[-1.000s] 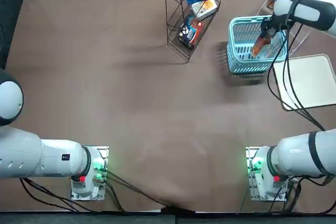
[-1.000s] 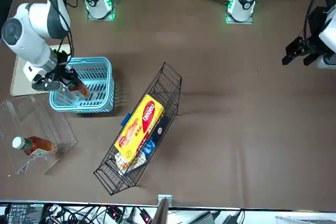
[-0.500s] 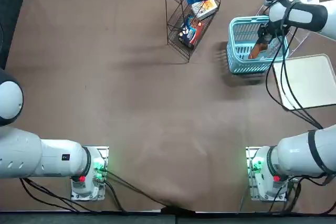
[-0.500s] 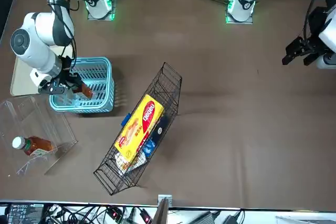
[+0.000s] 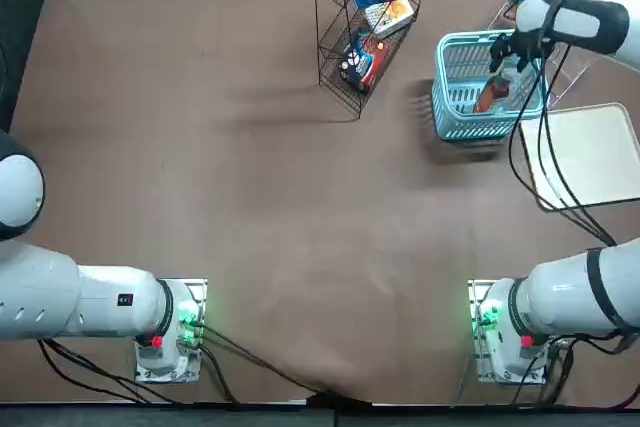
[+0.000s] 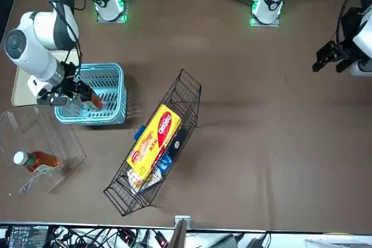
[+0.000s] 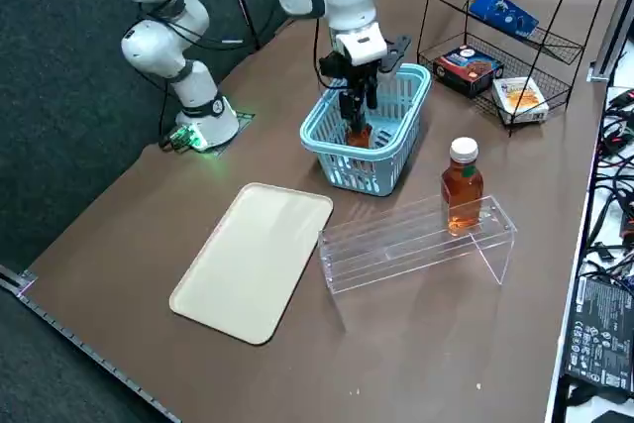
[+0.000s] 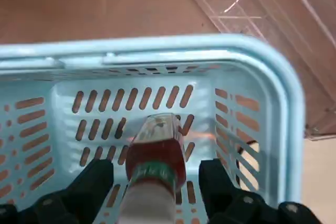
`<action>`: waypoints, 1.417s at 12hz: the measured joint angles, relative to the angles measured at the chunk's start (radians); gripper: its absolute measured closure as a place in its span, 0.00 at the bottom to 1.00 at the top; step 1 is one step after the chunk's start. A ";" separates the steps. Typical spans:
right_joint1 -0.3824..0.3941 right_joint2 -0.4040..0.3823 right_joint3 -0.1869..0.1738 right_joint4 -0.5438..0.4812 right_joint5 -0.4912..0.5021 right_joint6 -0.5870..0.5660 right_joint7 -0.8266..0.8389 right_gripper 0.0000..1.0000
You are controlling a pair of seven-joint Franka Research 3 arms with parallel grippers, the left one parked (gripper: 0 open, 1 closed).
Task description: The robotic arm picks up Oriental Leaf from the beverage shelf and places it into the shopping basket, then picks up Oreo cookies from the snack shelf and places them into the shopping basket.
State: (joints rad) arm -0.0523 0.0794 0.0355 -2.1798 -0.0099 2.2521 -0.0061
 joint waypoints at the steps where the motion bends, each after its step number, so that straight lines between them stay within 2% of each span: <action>1: 0.000 -0.002 0.000 0.034 0.000 -0.047 0.001 0.00; 11: 0.015 -0.051 0.002 0.490 0.000 -0.617 0.002 0.00; 15: 0.038 -0.052 0.003 0.511 0.003 -0.636 -0.042 0.00; 17: 0.053 -0.055 0.004 0.514 0.036 -0.635 -0.087 0.00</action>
State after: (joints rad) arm 0.0011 0.0245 0.0391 -1.6661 0.0259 1.6168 -0.0932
